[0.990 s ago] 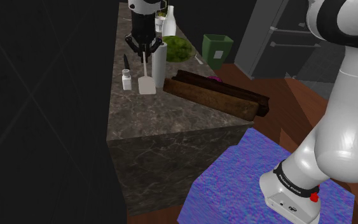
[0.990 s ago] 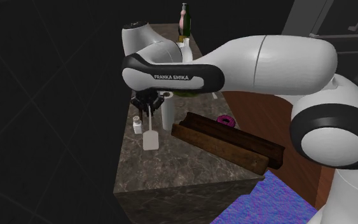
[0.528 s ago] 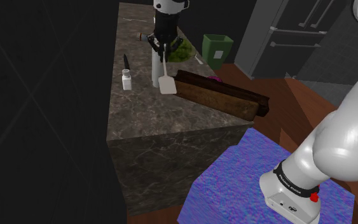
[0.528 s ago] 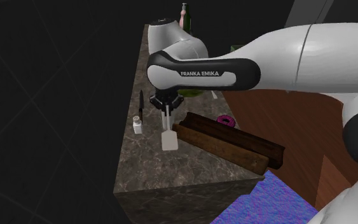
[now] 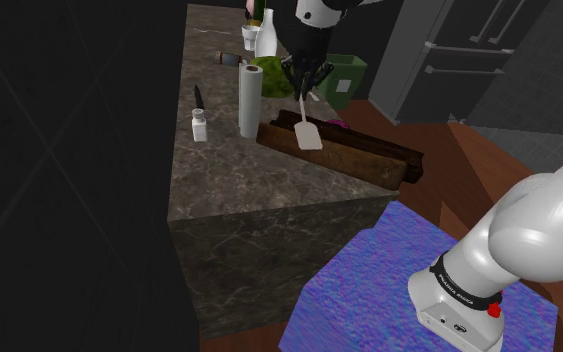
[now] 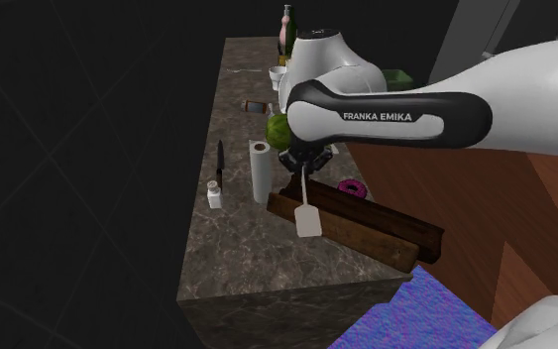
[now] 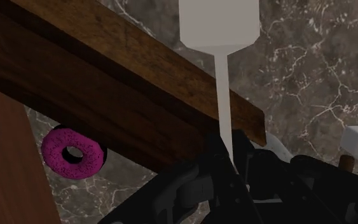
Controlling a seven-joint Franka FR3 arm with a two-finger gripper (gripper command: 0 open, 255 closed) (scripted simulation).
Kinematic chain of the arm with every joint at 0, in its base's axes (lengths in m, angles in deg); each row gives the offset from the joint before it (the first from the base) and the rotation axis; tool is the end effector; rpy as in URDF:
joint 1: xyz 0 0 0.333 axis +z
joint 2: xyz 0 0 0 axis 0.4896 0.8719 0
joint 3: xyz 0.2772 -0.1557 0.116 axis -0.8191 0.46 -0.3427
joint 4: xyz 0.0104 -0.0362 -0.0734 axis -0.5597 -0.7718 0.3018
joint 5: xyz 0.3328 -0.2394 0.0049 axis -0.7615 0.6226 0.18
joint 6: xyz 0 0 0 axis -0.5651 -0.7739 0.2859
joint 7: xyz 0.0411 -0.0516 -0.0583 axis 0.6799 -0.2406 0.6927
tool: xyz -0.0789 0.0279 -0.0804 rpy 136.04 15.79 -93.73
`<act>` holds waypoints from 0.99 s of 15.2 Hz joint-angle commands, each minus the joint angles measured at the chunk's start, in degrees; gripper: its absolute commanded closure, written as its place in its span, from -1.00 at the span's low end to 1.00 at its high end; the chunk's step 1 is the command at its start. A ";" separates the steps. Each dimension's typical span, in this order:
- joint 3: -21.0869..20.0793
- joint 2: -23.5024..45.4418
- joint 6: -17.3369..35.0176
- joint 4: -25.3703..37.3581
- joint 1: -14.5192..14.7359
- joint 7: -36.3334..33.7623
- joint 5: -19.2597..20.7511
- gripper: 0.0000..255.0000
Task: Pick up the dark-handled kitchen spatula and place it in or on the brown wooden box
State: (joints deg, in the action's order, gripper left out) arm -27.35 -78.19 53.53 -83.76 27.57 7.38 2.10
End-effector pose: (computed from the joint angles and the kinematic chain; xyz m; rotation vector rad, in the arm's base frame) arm 0.5316 0.0658 0.5259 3.0170 -0.8061 0.1011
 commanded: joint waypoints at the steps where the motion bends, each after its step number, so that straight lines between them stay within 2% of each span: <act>1: 1.15 -3.45 0.25 -3.63 -0.70 2.10 -0.45 1.00; 10: 8.23 -17.32 -0.85 -16.15 -4.31 12.49 0.32 1.00; 15: 8.26 -16.80 3.10 -19.58 -4.30 12.39 0.37 1.00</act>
State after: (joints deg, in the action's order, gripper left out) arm -19.10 -94.91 55.89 -102.56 23.27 19.77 2.46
